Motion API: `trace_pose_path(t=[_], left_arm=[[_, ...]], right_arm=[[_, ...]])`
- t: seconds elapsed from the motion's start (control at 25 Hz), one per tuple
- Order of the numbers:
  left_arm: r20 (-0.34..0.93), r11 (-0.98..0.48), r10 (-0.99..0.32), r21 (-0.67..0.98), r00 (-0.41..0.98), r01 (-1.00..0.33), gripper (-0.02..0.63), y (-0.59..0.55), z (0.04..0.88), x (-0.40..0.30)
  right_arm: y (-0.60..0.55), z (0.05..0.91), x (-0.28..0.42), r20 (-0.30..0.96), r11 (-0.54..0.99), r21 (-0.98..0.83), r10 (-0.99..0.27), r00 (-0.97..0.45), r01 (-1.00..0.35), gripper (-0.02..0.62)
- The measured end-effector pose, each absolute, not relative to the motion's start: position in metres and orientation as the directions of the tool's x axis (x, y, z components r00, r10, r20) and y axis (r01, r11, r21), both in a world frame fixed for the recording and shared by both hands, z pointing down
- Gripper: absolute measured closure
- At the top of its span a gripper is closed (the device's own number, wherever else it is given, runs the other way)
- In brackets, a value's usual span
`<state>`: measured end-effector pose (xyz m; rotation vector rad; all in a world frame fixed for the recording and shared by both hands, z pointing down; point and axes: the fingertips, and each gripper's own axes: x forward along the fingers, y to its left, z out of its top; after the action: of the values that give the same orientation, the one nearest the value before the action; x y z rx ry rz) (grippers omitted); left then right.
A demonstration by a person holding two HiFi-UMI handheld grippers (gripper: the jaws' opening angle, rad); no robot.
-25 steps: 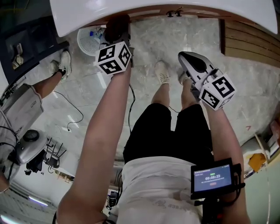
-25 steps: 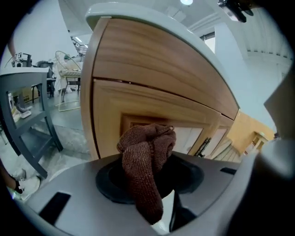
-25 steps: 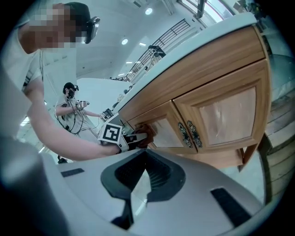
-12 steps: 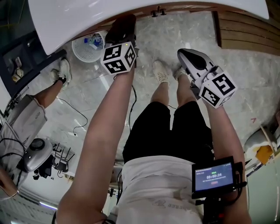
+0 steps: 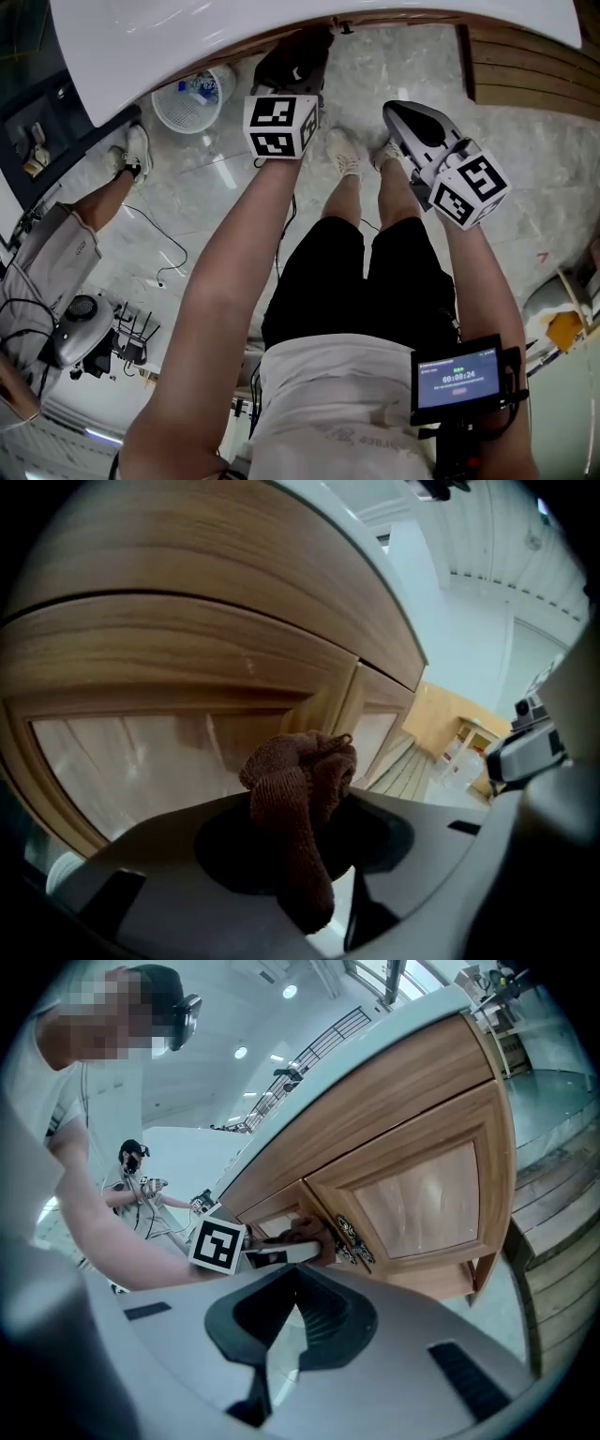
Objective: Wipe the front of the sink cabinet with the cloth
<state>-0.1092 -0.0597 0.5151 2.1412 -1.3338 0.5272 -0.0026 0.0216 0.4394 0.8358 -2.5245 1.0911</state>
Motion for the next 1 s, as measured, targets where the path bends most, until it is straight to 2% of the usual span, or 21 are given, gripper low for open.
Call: trace_pose_path(t=[0.16,0.64,0.84,1.0], left_arm=[[0.565,-0.428,-0.665,0.249,0.489,-0.869,0.436,-0.061,0.509,-0.087],[0.542,-0.428,-0.683,0.247,0.490,-0.869,0.436,-0.065,0.512,-0.087],[0.558,-0.395,-0.693,0.236,0.456,-0.888,0.436,-0.054,0.519,-0.108],[0.587,-0.309,-0.718,0.211,0.373,-0.927,0.436,-0.049,0.532,-0.160]], right_arm=[[0.021,0.443,-0.008,0.445,0.555,-0.582,-0.395,-0.804,-0.595,0.583],[0.027,0.446,-0.010,0.442,0.584,-0.580,-0.360,-0.821,-0.568,0.583],[0.037,0.447,-0.016,0.464,0.584,-0.581,-0.335,-0.820,-0.567,0.583],[0.038,0.451,-0.032,0.466,0.600,-0.580,-0.310,-0.829,-0.551,0.583]])
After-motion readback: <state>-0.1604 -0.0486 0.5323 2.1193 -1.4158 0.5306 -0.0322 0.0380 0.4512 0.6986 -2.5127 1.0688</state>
